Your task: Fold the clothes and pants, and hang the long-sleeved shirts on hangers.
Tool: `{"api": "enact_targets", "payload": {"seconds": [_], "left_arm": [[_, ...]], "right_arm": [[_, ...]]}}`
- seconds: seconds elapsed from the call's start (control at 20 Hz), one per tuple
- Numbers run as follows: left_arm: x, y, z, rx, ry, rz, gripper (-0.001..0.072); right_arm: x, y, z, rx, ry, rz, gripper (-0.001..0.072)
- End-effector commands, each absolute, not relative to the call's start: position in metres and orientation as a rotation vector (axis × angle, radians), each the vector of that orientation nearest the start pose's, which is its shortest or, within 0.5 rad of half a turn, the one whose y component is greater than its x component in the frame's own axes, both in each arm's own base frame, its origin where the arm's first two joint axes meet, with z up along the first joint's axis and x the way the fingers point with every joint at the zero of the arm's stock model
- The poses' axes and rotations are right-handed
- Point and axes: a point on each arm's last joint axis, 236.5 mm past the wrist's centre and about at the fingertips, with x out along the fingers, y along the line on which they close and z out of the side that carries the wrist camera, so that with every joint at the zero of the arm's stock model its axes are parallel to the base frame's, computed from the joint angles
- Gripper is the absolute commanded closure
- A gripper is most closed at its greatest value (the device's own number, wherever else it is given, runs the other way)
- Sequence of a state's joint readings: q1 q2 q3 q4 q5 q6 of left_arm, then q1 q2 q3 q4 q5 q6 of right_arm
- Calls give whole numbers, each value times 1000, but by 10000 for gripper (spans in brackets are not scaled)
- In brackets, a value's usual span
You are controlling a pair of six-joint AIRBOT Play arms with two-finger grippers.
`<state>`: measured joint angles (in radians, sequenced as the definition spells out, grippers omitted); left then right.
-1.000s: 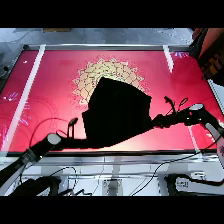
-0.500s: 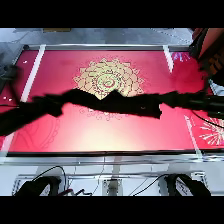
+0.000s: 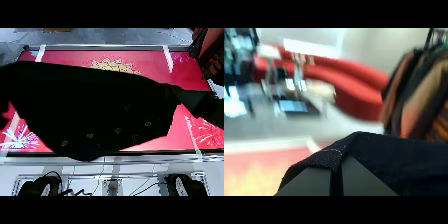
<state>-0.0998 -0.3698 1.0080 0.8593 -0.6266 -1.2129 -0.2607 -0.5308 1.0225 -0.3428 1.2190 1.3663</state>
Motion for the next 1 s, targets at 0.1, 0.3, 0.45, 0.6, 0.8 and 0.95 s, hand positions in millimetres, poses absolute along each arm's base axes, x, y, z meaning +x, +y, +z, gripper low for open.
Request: {"api": "enact_targets", "payload": {"seconds": [0.1,0.3,0.45,0.6,0.8,0.95], "left_arm": [[339,-169,231,-279,495,-598,701],[410,-229,147,-285,570,-581,701],[406,-269,118,-350,645,-629,700],[379,-284,102,-371,772,-688,701],[318,-298,62,-363,1077,-791,700],[271,-302,26,-316,1323,-869,700]], "right_arm": [[307,97,209,876,596,398,679],[366,63,131,1023,622,189,679],[397,50,92,1002,683,106,679],[403,37,51,843,830,65,679],[382,16,36,658,1021,63,679],[345,-10,34,503,1198,33,679]]}}
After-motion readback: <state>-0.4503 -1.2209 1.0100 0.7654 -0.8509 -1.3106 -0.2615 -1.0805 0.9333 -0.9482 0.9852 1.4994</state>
